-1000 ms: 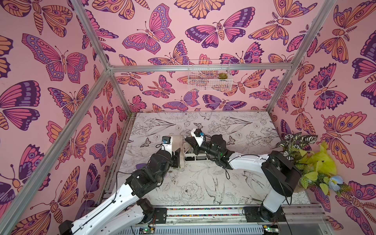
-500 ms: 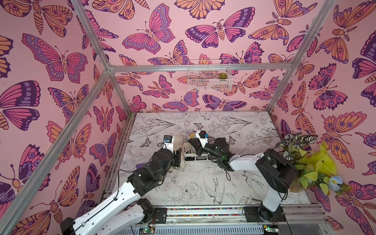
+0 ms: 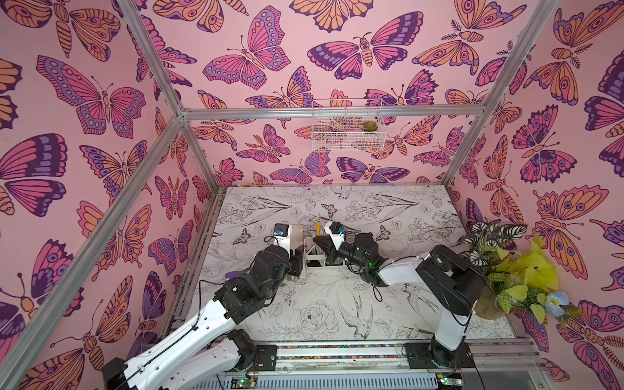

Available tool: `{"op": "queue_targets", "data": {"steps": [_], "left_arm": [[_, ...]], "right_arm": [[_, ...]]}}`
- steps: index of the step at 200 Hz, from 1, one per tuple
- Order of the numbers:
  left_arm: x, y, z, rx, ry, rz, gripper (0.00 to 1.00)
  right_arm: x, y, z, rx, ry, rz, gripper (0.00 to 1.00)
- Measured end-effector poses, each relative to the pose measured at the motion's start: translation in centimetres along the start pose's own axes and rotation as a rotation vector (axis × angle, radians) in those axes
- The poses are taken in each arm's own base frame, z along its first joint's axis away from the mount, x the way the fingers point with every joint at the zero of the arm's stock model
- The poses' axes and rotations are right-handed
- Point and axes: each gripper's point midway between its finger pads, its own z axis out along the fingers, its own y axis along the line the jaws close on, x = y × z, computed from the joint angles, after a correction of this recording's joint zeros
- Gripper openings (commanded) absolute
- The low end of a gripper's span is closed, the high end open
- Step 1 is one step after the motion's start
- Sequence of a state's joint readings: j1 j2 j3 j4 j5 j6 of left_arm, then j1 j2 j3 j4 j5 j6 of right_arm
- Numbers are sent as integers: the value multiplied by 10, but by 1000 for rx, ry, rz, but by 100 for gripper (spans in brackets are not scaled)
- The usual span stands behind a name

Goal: Place the toothbrush into the toothbrush holder
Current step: Place the toothbrush in the toothbrush holder.

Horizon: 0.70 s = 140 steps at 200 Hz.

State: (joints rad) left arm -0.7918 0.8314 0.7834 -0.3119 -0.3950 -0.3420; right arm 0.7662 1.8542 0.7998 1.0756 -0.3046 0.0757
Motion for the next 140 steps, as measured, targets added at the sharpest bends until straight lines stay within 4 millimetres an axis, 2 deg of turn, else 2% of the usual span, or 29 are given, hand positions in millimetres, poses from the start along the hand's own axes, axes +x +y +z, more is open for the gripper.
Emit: {"op": "queue_targets", "data": {"steps": [140], "left_arm": [[3,-2,2,14,0,-1,55]], "right_arm": [[0,-9,9,22,5,-7,0]]}}
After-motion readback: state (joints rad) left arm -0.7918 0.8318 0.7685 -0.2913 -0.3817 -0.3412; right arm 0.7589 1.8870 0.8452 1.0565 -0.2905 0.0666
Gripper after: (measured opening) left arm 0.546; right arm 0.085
